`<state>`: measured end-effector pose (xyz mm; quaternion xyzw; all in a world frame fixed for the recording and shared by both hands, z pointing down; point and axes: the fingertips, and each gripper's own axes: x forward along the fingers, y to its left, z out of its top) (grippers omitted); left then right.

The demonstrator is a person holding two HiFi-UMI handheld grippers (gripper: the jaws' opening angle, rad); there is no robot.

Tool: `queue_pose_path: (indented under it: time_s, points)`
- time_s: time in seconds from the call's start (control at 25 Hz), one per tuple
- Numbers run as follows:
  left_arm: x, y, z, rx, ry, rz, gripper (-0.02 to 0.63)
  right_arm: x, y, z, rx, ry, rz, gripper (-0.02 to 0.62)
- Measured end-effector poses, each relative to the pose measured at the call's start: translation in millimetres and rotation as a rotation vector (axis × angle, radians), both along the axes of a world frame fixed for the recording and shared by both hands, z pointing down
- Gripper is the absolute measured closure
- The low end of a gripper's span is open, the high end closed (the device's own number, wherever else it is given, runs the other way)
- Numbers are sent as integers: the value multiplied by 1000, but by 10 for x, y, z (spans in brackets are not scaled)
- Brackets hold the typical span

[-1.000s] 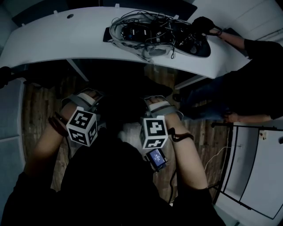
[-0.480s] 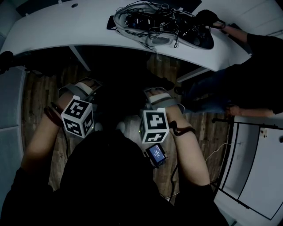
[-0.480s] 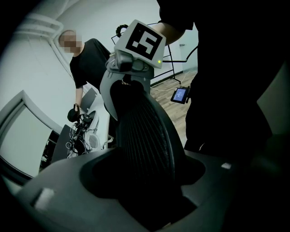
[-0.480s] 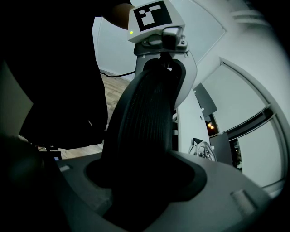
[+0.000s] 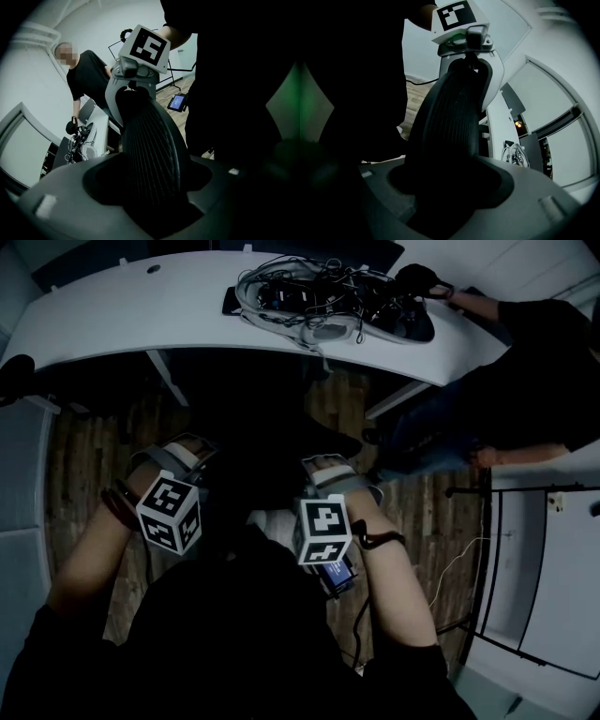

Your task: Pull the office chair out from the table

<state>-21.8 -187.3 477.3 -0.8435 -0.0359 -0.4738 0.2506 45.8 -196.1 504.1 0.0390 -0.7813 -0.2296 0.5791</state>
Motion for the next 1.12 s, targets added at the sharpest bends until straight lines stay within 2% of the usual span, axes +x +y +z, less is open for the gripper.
queue_pose_path:
  time_s: [0.76, 1.12]
  points:
    - [-594, 1158, 51, 80, -20, 97, 301, -589, 1218, 51, 62, 9, 116, 310]
    - [-763, 1914, 7, 71, 19, 132, 305, -762, 2008, 38, 30, 11, 153, 310]
